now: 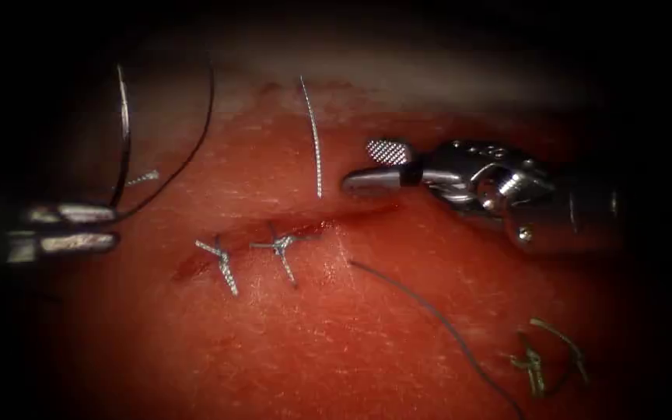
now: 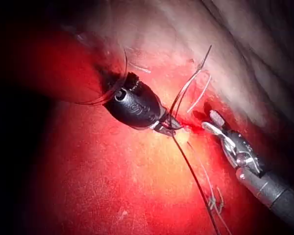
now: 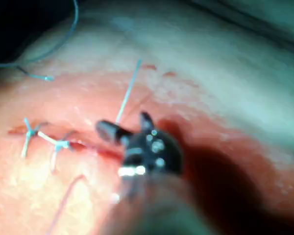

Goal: Wound Closure

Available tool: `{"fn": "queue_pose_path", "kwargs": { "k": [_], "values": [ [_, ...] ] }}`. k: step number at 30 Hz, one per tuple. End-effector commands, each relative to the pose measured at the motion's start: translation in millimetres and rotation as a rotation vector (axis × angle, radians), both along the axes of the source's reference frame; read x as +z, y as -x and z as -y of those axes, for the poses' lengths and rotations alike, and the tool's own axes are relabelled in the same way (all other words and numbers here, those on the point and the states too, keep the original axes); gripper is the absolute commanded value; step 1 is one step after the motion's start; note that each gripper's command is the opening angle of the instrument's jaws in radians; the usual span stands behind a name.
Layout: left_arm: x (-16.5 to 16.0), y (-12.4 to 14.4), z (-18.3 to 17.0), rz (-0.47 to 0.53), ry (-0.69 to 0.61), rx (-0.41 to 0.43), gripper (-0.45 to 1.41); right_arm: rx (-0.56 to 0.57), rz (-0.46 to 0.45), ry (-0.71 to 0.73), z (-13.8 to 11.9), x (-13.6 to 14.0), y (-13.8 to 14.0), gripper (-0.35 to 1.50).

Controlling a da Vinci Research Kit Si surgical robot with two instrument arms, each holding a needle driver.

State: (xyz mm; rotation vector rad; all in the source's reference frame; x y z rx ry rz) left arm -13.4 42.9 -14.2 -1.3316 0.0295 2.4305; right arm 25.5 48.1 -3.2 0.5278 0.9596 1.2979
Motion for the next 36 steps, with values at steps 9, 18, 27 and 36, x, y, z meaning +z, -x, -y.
{"fn": "queue_pose_path", "kwargs": {
  "k": [9, 18, 27, 36],
  "values": [
    [0.7, 0.4, 0.4, 0.001, -0.002, 0.001, -0.35, 0.088, -0.115, -0.041, -0.4, 2.9, -1.9, 1.13],
    [0.8, 0.5, 0.5, 0.001, -0.002, 0.001, -0.35, 0.080, -0.124, -0.042, -0.8, 3.5, -4.4, 1.06],
    [0.8, 0.4, 0.5, 0.001, -0.002, 0.001, -0.35, 0.051, -0.173, 0.059, -1.5, 1.8, -3.7, -0.35],
    [0.8, 0.4, 0.5, -0.001, -0.003, 0.003, -0.35, 0.066, -0.198, 0.145, -3.4, -2.2, -3.7, -0.35]
  ]
}}
